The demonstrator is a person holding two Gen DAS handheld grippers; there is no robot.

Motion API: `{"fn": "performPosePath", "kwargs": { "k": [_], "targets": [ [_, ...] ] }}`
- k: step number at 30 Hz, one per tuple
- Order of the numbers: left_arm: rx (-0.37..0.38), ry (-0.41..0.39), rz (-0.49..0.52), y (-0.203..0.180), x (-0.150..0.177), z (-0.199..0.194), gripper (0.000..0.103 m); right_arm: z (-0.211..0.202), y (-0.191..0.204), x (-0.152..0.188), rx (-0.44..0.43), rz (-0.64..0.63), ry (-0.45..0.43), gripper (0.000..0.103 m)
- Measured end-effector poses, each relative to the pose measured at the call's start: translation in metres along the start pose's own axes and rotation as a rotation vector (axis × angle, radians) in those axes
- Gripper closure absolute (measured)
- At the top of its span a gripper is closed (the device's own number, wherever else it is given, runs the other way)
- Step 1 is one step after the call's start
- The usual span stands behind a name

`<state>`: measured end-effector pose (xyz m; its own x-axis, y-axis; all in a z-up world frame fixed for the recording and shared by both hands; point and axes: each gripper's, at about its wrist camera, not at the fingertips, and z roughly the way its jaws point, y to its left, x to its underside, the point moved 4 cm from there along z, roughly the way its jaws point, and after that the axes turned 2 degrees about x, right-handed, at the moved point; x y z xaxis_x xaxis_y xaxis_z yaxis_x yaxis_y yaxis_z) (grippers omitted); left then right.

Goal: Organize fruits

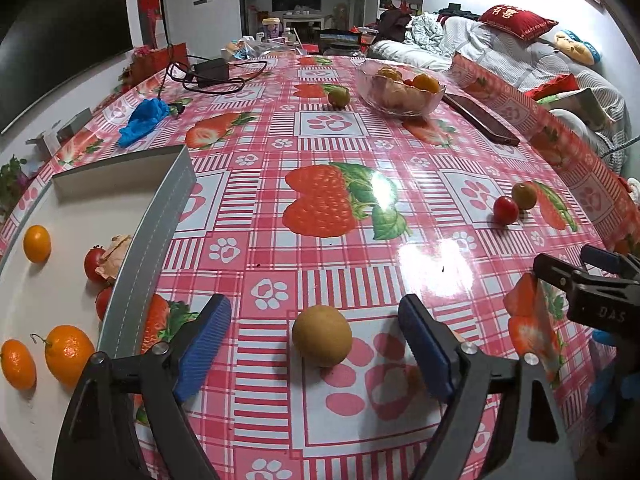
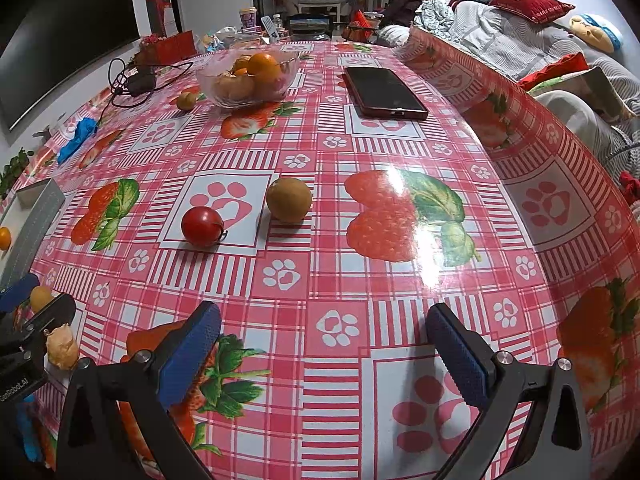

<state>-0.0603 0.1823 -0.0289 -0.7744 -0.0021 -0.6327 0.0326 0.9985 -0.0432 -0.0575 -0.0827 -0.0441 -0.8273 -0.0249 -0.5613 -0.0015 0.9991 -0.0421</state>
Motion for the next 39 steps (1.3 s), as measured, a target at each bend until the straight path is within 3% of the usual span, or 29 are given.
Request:
{"fn": "performPosePath", "kwargs": {
  "k": [39],
  "targets": [
    [-0.002, 0.003, -0.001, 0.0000, -0.0005, 0.0014, 0.011, -0.0007, 0.0001, 0.0002, 0.000, 0.000, -0.001, 0.000]
  ]
}}
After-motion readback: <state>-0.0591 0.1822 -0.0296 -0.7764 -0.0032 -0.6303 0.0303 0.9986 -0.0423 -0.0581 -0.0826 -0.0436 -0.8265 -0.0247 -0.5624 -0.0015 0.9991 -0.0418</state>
